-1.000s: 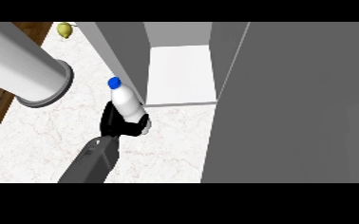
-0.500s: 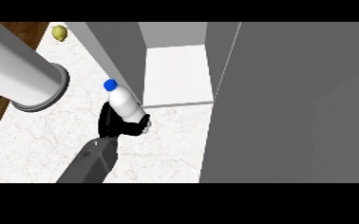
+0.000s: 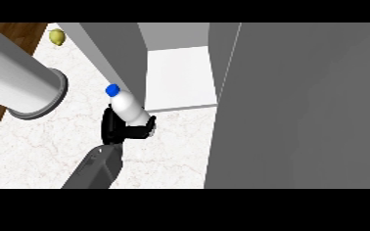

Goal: Pick up the bottled water, place it into the cabinet and close the cabinet

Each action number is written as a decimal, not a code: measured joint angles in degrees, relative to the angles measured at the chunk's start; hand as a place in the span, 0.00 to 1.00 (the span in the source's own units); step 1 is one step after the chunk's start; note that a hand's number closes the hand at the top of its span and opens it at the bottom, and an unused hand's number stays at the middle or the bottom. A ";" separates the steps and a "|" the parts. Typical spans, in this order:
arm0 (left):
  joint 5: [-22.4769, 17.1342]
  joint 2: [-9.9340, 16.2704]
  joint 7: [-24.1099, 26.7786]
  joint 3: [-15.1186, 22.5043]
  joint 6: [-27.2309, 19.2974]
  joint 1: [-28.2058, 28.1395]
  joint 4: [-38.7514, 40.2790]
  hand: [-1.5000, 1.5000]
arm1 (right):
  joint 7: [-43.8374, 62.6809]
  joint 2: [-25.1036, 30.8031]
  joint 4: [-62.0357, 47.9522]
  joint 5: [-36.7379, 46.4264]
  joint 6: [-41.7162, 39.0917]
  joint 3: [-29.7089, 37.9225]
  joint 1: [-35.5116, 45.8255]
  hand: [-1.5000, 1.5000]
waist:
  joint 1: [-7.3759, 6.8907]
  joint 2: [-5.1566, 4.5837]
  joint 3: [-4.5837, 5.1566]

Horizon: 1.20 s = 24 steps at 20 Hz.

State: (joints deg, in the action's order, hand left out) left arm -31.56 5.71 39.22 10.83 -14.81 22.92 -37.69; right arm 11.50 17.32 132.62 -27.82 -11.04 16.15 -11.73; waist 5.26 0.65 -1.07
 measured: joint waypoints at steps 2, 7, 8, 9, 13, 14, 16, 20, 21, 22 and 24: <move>-0.19 -0.20 -0.01 0.31 -2.08 -0.38 -0.84 1.00 | -0.06 0.33 -0.68 -1.22 -0.41 0.66 0.37 0.00 | 0.07 -0.06 -0.02; 0.06 -0.44 0.71 0.46 -6.99 -1.13 -2.14 1.00 | -0.20 1.51 -1.77 -3.94 -1.99 2.40 0.57 0.00 | 0.70 -0.16 -0.09; 0.08 -0.37 0.75 0.53 -7.59 -1.24 -2.35 1.00 | -0.08 1.71 -1.83 -4.47 -2.13 2.71 0.60 0.00 | 0.83 -0.19 -0.07; 0.14 -0.23 1.07 0.54 -8.30 -1.46 -2.59 1.00 | -0.08 1.90 -1.93 -4.98 -2.39 2.94 0.69 0.00 | 1.13 -0.24 -0.09; 0.29 -0.20 1.74 0.69 -11.54 -2.12 -3.62 1.00 | -0.11 2.64 -2.60 -6.61 -3.25 3.80 1.19 0.00 | 1.75 -0.40 -0.13; 0.21 -0.09 1.96 0.66 -11.96 -2.41 -3.87 1.00 | -0.16 2.66 -2.64 -7.15 -3.54 3.98 1.01 0.00 | 2.06 -0.39 -0.15; 0.16 0.14 2.10 0.86 -12.38 -2.64 -4.29 1.00 | -0.23 2.91 -3.06 -7.70 -3.77 4.50 1.20 0.00 | 2.26 -0.52 -0.10; -0.86 -0.45 2.39 0.52 -13.24 -2.97 -5.27 1.00 | -0.44 3.49 -4.43 -8.54 -4.59 4.97 1.83 0.00 | 2.25 -0.87 -0.03; -1.22 -0.58 2.51 0.33 -13.33 -3.15 -5.52 1.00 | -0.60 3.51 -4.64 -8.76 -4.69 5.19 1.95 0.00 | 2.37 -0.90 -0.01; -1.52 -0.75 2.70 0.15 -13.46 -3.27 -5.70 1.00 | -0.63 3.64 -4.93 -9.08 -4.78 5.45 2.10 0.00 | 2.43 -0.94 0.01; -2.02 -0.74 3.20 -0.10 -13.44 -3.66 -6.17 1.00 | -0.62 4.00 -5.38 -9.54 -5.09 5.67 2.46 0.00 | 2.79 -1.10 0.03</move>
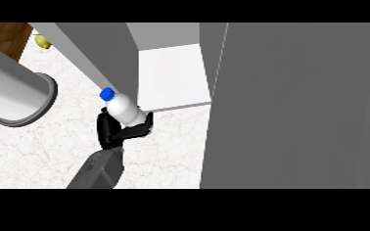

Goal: Pick up the bottled water, place it into the cabinet and close the cabinet

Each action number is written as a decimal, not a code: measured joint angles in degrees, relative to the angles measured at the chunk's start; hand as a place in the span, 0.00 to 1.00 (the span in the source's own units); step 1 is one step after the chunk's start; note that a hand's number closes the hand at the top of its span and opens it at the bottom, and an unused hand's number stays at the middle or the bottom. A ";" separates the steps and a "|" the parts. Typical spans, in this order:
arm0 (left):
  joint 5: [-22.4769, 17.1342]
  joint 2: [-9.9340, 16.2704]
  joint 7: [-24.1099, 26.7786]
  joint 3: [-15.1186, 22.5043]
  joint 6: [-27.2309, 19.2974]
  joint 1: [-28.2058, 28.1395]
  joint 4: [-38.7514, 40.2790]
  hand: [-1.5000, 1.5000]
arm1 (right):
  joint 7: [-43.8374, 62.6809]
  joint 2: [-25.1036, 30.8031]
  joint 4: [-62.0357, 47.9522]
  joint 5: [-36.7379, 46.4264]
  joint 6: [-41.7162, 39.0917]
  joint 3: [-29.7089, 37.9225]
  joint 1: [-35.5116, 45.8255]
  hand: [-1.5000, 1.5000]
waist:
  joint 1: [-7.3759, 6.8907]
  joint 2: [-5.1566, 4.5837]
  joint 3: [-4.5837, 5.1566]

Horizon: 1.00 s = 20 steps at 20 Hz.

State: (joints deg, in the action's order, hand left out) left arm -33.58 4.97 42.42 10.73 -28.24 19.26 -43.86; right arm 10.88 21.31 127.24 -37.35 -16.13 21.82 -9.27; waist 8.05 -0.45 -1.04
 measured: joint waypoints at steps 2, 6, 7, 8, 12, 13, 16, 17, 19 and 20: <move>-0.42 -0.06 0.39 -0.22 -0.31 -0.27 -0.39 1.00 | -0.05 0.21 -0.42 -0.18 -0.18 0.16 0.32 0.00 | 0.26 -0.13 0.02; -0.69 0.43 1.03 -0.04 -0.56 -0.87 -0.96 1.00 | -0.21 0.65 -1.01 -0.67 -0.63 0.57 0.84 0.00 | 0.89 -0.26 0.05; -0.70 0.58 1.08 0.08 -0.78 -0.99 -1.08 1.00 | -0.19 0.77 -1.17 -0.85 -0.76 0.62 0.94 0.00 | 1.05 -0.27 0.05; -0.70 0.60 1.28 0.15 -1.12 -1.11 -1.24 0.00 | -0.11 0.97 -1.29 -1.04 -0.84 0.57 1.29 0.00 | 1.14 -0.32 0.05; -0.52 1.24 2.04 0.39 -2.37 -1.67 -1.62 0.00 | -0.25 0.94 -1.95 -1.53 -1.29 0.57 1.39 0.00 | 1.75 -0.34 -0.02; -0.48 1.52 2.03 0.49 -2.58 -1.79 -1.77 0.00 | -0.31 0.91 -2.06 -1.63 -1.40 0.50 1.49 0.00 | 1.90 -0.38 -0.02; -0.45 1.98 2.33 0.66 -3.28 -2.22 -2.17 0.00 | -0.39 0.98 -2.26 -1.96 -1.73 0.43 1.71 0.00 | 2.37 -0.44 -0.03; -0.46 2.09 2.24 0.79 -3.46 -2.29 -2.33 0.00 | -0.38 0.98 -2.39 -1.98 -1.76 0.34 1.84 0.00 | 2.43 -0.47 -0.03; -0.69 2.27 2.21 0.84 -3.78 -2.67 -2.83 0.00 | -0.41 1.19 -2.57 -2.12 -2.10 0.26 2.12 0.00 | 2.77 -0.53 -0.03; -0.86 2.26 2.25 0.79 -4.03 -2.87 -3.05 0.00 | -0.45 1.20 -2.59 -2.23 -2.20 0.24 2.17 0.00 | 2.95 -0.51 -0.01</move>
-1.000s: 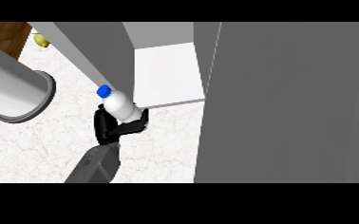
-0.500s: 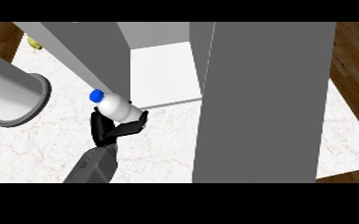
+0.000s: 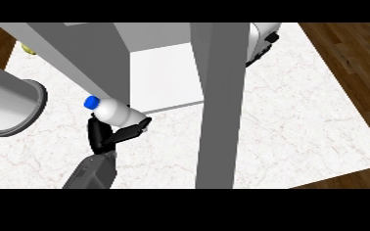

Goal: Pick up the bottled water, place it into the cabinet and close the cabinet

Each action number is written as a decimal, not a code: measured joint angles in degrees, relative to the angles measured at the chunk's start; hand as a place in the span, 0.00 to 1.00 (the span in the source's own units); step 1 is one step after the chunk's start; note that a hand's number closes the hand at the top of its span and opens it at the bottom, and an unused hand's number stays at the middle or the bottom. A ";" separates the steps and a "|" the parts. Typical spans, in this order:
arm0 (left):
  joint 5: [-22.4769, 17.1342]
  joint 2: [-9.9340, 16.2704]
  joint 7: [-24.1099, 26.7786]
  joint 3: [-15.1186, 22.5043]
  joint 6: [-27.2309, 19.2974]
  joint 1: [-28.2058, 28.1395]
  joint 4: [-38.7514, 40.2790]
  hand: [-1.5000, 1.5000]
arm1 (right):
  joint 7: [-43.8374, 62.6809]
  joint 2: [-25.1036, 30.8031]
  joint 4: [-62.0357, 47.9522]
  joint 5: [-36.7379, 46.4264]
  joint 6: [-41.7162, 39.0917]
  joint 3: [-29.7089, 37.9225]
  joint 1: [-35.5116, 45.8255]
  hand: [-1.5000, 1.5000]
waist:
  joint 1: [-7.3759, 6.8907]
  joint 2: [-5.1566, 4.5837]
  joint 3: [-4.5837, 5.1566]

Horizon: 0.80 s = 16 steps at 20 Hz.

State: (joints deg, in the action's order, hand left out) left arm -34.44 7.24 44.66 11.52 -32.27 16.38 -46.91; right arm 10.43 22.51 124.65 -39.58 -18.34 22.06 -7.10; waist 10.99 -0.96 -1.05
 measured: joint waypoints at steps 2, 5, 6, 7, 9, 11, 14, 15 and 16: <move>-0.22 0.19 -0.07 0.17 -0.08 -0.21 -0.40 0.00 | -0.11 0.08 -0.34 -0.11 -0.09 0.05 0.37 0.00 | 0.17 -0.09 0.06; -0.35 0.33 -0.05 0.50 -0.64 -0.42 -0.81 0.00 | -0.22 0.15 -0.90 -0.33 -0.40 -0.09 0.78 0.00 | 0.30 -0.17 0.12; -0.29 0.54 0.03 0.65 -0.82 -0.55 -0.93 0.00 | -0.18 0.30 -1.02 -0.43 -0.56 -0.08 0.87 0.00 | 0.48 -0.18 0.15; -0.18 0.84 0.06 0.93 -0.83 -0.64 -1.01 0.00 | -0.16 0.36 -1.07 -0.45 -0.62 -0.13 0.97 0.00 | 0.60 -0.20 0.18; -0.06 1.27 0.01 1.47 -0.81 -0.71 -1.17 0.00 | -0.09 0.55 -1.27 -0.54 -0.86 -0.34 1.32 0.00 | 0.69 -0.26 0.24; 0.07 1.89 -0.17 2.17 -0.34 -0.87 -1.31 0.00 | -0.08 0.71 -1.35 -0.58 -1.06 -0.45 1.56 0.00 | 0.86 -0.26 0.28; 1.15 3.49 -0.25 3.95 0.26 -1.15 -1.34 0.00 | -0.02 0.94 -1.40 -0.76 -1.40 -0.73 1.99 0.00 | 1.43 -0.28 0.31; 1.48 3.89 -0.41 4.55 0.48 -0.99 -1.21 0.00 | 0.02 1.03 -1.44 -0.66 -1.46 -0.79 2.08 0.00 | 1.38 -0.28 0.36; 1.68 4.20 -0.55 4.97 0.59 -0.88 -1.11 1.00 | 0.00 1.18 -1.63 -0.61 -1.64 -0.72 2.08 0.00 | 1.37 -0.28 0.39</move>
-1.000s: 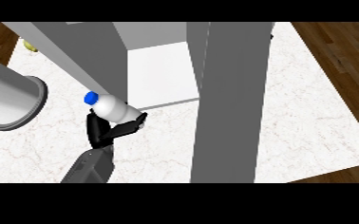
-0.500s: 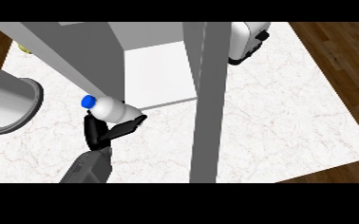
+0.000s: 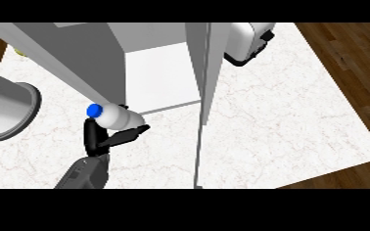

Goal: Pick up the bottled water, place it into the cabinet and close the cabinet

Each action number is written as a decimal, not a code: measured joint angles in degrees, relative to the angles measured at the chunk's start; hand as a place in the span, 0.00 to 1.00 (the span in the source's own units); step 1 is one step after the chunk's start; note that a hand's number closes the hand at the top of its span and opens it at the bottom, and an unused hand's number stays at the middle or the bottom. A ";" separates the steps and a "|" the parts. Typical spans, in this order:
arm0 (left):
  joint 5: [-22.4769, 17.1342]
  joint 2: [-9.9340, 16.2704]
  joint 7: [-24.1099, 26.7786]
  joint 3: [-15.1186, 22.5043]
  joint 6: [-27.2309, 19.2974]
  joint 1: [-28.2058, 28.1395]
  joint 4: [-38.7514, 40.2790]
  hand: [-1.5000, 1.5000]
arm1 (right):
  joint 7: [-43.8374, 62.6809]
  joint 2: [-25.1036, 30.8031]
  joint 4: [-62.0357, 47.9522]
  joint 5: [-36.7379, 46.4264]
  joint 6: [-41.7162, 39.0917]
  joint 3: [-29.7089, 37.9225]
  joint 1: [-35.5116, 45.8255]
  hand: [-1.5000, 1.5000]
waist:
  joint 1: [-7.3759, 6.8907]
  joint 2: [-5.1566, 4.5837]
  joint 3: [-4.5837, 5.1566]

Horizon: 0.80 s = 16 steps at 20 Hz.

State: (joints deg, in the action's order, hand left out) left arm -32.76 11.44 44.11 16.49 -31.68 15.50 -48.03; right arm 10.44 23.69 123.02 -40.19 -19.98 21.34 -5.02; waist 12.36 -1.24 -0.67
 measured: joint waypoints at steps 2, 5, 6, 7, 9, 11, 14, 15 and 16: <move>0.39 0.28 -0.67 0.61 -0.29 1.04 0.52 1.00 | 0.05 -0.01 -0.06 -0.10 -0.10 -0.07 -0.05 0.00 | -0.05 0.05 0.06; 0.65 0.69 -0.75 1.16 -0.40 1.61 0.82 1.00 | 0.11 0.18 -0.22 -0.04 -0.19 0.07 0.06 0.00 | -0.55 0.18 0.10; 0.55 0.63 -0.81 1.21 -0.38 1.77 0.88 1.00 | 0.07 0.27 -0.32 0.07 -0.30 0.16 0.05 0.00 | -0.82 0.23 0.12; 0.54 0.68 -0.81 1.33 -0.27 1.98 0.99 1.00 | 0.20 0.45 -0.31 0.11 -0.32 0.18 0.13 0.00 | -1.06 0.25 0.15; 0.36 0.66 -1.03 1.54 -0.09 2.33 1.10 1.00 | 0.35 0.67 -0.32 0.21 -0.38 0.19 0.23 0.00 | -1.55 0.33 0.23; 0.01 0.38 -1.40 1.75 0.53 2.84 1.35 1.00 | 0.28 0.79 -0.48 0.33 -0.43 0.48 0.24 0.00 | -2.27 0.39 0.28; -0.71 -0.12 -2.14 1.95 1.71 3.66 1.83 1.00 | 0.18 0.97 -0.21 0.74 -0.64 0.69 0.16 0.00 | -3.31 0.50 0.37; -0.87 -0.31 -2.31 2.06 2.06 3.85 2.01 1.00 | 0.18 1.02 -0.12 0.65 -0.74 0.84 0.01 0.00 | -3.61 0.56 0.38; -1.04 -0.64 -2.39 2.13 2.27 4.12 2.24 1.00 | 0.34 1.26 0.03 0.64 -0.82 0.95 0.00 0.00 | -3.98 0.59 0.41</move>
State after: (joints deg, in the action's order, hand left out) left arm -33.79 10.80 41.72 18.62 -29.41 19.63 -45.79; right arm 10.77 24.94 123.05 -39.55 -20.80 22.29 -5.02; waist 8.38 -0.65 -0.26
